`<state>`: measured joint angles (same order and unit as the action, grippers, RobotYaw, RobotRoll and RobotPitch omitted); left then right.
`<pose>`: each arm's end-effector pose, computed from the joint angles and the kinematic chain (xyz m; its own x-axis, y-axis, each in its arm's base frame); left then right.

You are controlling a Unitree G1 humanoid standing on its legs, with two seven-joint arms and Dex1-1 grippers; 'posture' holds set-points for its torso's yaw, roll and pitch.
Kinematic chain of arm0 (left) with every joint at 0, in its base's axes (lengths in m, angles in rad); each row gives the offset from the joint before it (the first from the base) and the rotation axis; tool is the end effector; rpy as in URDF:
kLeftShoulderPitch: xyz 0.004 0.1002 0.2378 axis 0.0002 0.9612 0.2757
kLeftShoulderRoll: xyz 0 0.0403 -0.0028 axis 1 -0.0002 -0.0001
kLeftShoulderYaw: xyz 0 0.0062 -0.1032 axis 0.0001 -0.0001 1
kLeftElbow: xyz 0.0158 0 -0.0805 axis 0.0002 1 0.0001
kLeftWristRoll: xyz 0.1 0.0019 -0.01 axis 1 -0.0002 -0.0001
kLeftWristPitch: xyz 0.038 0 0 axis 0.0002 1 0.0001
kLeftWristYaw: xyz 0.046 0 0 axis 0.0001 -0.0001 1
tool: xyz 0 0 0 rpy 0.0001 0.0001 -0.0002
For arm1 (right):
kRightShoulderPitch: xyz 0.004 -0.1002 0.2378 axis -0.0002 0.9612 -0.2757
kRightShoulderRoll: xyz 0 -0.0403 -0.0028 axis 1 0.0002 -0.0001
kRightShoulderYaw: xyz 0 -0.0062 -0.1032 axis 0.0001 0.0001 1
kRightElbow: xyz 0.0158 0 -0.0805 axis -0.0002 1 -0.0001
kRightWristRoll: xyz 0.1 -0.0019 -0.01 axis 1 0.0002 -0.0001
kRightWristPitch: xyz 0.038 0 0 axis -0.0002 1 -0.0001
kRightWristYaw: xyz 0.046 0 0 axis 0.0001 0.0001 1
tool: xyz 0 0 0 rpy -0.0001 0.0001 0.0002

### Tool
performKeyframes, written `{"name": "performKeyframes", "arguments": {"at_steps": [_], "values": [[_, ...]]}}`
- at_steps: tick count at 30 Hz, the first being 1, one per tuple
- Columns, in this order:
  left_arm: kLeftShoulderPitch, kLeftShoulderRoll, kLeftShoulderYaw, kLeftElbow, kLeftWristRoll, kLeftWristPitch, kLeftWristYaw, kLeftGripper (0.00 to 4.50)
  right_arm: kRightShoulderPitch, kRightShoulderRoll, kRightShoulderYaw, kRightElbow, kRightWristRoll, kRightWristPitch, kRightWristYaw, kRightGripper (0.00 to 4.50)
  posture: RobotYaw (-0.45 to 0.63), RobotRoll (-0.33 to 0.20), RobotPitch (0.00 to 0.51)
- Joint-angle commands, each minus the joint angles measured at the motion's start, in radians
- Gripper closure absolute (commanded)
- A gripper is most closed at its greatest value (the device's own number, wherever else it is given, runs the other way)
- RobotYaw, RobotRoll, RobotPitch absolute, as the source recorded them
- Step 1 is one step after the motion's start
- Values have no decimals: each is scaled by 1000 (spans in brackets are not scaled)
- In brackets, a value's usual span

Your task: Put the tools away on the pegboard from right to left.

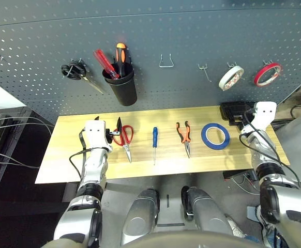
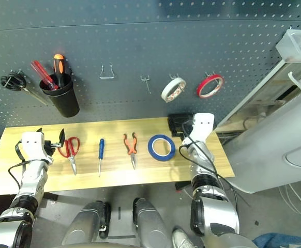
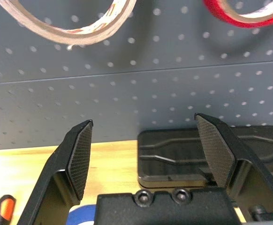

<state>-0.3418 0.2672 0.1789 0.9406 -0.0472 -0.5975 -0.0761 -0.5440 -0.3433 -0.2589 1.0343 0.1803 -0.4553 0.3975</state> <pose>0.2370 0.2385 -0.0015 0.9934 0.1108 0.0294 -0.1141 0.9794 0.1666 0.2764 -0.2619 0.0382 0.9974 0.0667 0.0285 -0.0655 0.9970 -0.0400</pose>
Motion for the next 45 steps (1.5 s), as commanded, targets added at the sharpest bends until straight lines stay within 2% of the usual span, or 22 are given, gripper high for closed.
{"name": "performKeyframes", "arguments": {"at_steps": [1,6,10,19,24,29,45], "values": [[14,-10,-6,12,9,-12,2,26,28,-11,4,1,-8,-4,12,15,-6,0,157],[43,-23,-11,-23,7,-49,-11,26,35,-26,14,-24,-5,6,61,15,2,0,170],[88,-22,-37,-91,11,-49,-64,26,42,-40,16,-64,0,89,80,15,3,0,190],[172,-11,-129,-232,42,77,-181,26,57,-49,88,-134,-41,371,97,15,37,0,220],[192,-8,-191,-318,77,129,-227,26,28,-50,118,-128,-82,506,31,15,44,0,224],[203,-19,-225,-381,95,156,-234,26,12,-51,141,-155,-101,602,12,15,40,0,258],[313,-17,-251,-544,97,200,-233,26,62,-32,174,-190,-125,736,-20,15,74,0,330]]}}
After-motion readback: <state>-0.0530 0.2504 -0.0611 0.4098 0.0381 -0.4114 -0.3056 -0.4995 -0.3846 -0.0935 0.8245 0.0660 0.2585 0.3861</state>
